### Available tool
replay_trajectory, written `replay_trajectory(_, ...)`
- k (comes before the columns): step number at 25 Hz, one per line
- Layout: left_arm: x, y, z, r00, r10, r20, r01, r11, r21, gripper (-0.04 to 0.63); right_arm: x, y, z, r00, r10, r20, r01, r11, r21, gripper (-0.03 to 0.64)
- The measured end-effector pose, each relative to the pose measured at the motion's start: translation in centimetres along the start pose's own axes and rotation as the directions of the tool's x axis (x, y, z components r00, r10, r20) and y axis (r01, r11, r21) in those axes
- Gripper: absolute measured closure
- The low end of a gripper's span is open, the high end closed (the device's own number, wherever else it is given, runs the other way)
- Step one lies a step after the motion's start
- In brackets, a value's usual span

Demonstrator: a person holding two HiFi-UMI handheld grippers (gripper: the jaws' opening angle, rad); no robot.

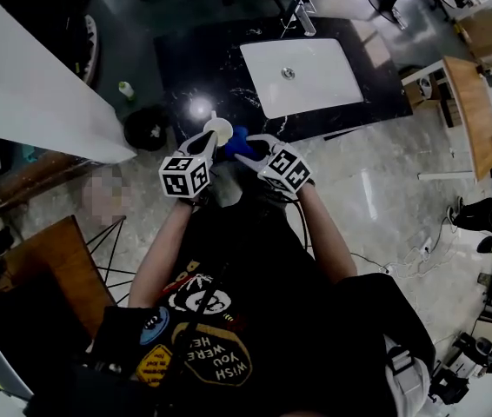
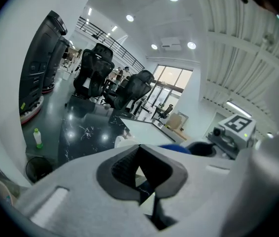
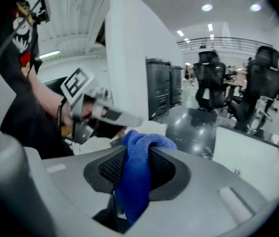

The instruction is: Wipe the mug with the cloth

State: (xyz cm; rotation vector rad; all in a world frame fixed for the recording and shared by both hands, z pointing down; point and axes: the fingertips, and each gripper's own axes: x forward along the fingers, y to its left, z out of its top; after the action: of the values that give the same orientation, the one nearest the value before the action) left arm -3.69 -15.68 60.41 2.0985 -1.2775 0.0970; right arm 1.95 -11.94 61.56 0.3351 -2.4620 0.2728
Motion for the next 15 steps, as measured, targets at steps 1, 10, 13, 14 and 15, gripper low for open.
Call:
replay_trajectory(1, -0.3, 0.5, 0.2, 1.0, 0.014, 0.008, -0.014, 1.0, -0.008, 0.592, -0.8, -2.0, 1.2, 0.997, -0.06, 0.04, 0.058, 0.998, 0.039, 0.497)
replay_trajectory(10, -0.1, 0.7, -0.3, 1.0, 0.02, -0.003, -0.02, 1.0, -0.01, 0.592, 1.8, 3.0, -2.4, 0.982, 0.079, -0.17, -0.102, 0.986, -0.129, 0.497)
replay_trajectory(13, -0.4, 0.9, -0.2, 1.0, 0.023, -0.002, -0.023, 1.0, -0.017, 0.592, 1.4, 4.8, -2.3, 0.981, 0.129, -0.144, -0.148, 0.98, -0.131, 0.497)
replay_trajectory(14, -0.6, 1.0, -0.2, 1.0, 0.025, 0.001, -0.025, 0.999, -0.021, 0.592, 0.9, 3.3, -1.4, 0.991, 0.091, -0.1, -0.1, 0.991, -0.093, 0.497)
replay_trajectory(15, -0.7, 1.1, -0.2, 1.0, 0.026, 0.004, -0.026, 0.999, -0.025, 0.592, 0.4, 1.1, -0.2, 0.998, 0.032, -0.053, -0.035, 0.998, -0.046, 0.497)
